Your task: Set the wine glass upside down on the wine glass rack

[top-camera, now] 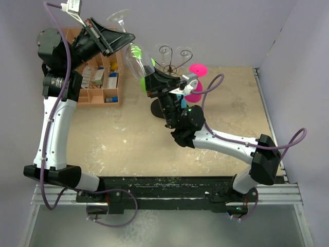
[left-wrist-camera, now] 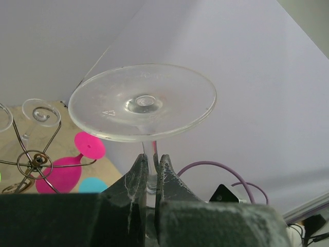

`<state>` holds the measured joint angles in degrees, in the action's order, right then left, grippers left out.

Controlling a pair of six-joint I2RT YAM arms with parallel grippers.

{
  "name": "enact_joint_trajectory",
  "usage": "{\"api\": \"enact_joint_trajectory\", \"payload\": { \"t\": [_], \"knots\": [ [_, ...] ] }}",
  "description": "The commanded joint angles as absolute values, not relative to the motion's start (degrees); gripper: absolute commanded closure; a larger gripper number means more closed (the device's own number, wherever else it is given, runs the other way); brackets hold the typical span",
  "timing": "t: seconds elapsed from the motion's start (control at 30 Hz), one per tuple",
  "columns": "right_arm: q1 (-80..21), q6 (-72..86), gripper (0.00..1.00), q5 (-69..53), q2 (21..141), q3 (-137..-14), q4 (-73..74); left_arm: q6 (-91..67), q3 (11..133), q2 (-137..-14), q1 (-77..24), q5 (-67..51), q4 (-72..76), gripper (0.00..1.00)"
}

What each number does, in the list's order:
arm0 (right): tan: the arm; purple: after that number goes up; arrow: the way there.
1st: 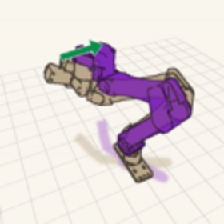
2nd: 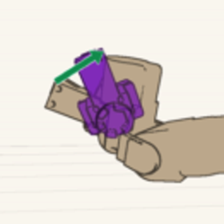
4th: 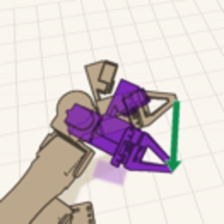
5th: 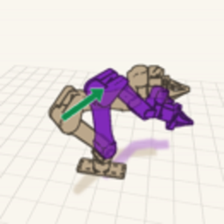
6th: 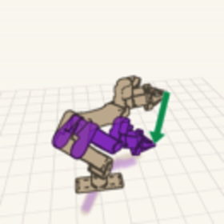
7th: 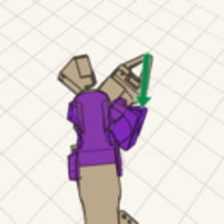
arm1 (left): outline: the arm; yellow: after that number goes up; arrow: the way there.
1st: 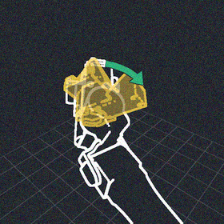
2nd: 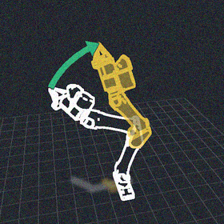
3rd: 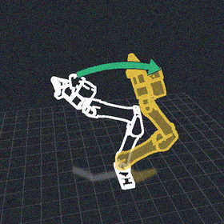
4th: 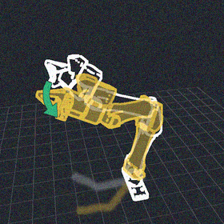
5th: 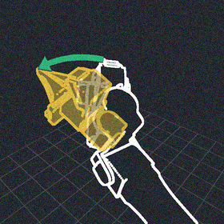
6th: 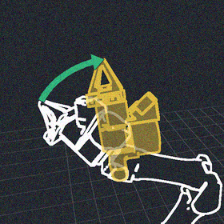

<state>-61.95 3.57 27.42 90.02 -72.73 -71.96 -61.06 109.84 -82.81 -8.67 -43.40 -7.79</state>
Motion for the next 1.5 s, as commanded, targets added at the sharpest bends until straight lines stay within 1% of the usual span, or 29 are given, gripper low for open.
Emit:
{"api": "enact_joint_trajectory", "payload": {
  "t": [0.0, 0.07, 0.27, 0.33, 0.47, 0.5, 0.63, 0.8, 1.0, 1.07, 1.13, 1.2, 1.23, 1.33, 1.47],
  "knots": [
    [-63.82, 6.71, 1.00, 13.22, 90.10, -76.89, -71.48, -50.68, 109.08, -82.97, -9.76, -43.62, -5.61, 1.00],
    [-63.87, 7.32, 1.00, 12.74, 90.62, -77.39, -71.38, -50.02, 109.45, -82.97, -9.76, -43.51, -5.94, 1.00],
    [-63.89, 8.34, 0.87, 12.35, 90.71, -77.01, -71.88, -49.80, 109.66, -82.74, -9.76, -43.38, -6.61, 1.00],
    [-63.86, 8.51, 0.77, 12.68, 90.54, -76.53, -72.51, -49.91, 109.77, -82.58, -9.80, -43.42, -6.40, 1.00],
    [-63.83, 8.10, 0.53, 14.03, 89.80, -75.20, -74.39, -49.01, 110.82, -82.61, -9.76, -42.60, -6.93, 1.00],
    [-63.82, 8.02, 0.49, 14.20, 89.63, -75.03, -74.49, -48.80, 110.99, -82.60, -9.76, -42.32, -7.21, 1.00],
    [-63.87, 7.73, 0.45, 15.36, 89.10, -74.18, -75.29, -47.50, 111.23, -82.49, -9.76, -41.72, -7.77, 1.00],
    [-63.90, 7.17, 0.35, 15.77, 88.45, -73.24, -75.02, -45.29, 111.63, -82.33, -9.76, -41.11, -8.51, 1.00],
    [-63.83, 6.12, 0.33, 15.60, 88.33, -73.20, -74.26, -41.90, 112.23, -82.27, -9.75, -42.62, -9.49, 1.00],
    [-63.89, 6.09, 0.30, 15.28, 88.10, -73.21, -73.54, -39.08, 112.89, -82.18, -9.74, -42.69, -10.83, 1.00],
    [-63.89, 6.06, 0.22, 15.01, 87.50, -72.79, -72.49, -35.51, 114.26, -82.07, -9.76, -42.22, -12.69, 1.00],
    [-63.89, 6.25, 0.09, 14.22, 86.06, -71.50, -71.43, -32.30, 115.65, -82.09, -9.76, -41.69, -15.00, 1.00],
    [-63.88, 6.75, 0.01, 13.90, 84.94, -70.43, -70.70, -31.01, 116.32, -81.99, -9.76, -41.71, -15.80, 1.00],
    [-63.81, 7.51, 0.00, 11.95, 80.39, -67.51, -66.70, -27.15, 117.76, -81.23, -9.65, -41.43, -18.21, 1.00],
    [-63.86, 5.03, 0.00, 8.70, 73.73, -66.19, -51.25, -22.21, 118.13, -79.76, -9.58, -40.38, -21.26, 1.00]
  ]
}}
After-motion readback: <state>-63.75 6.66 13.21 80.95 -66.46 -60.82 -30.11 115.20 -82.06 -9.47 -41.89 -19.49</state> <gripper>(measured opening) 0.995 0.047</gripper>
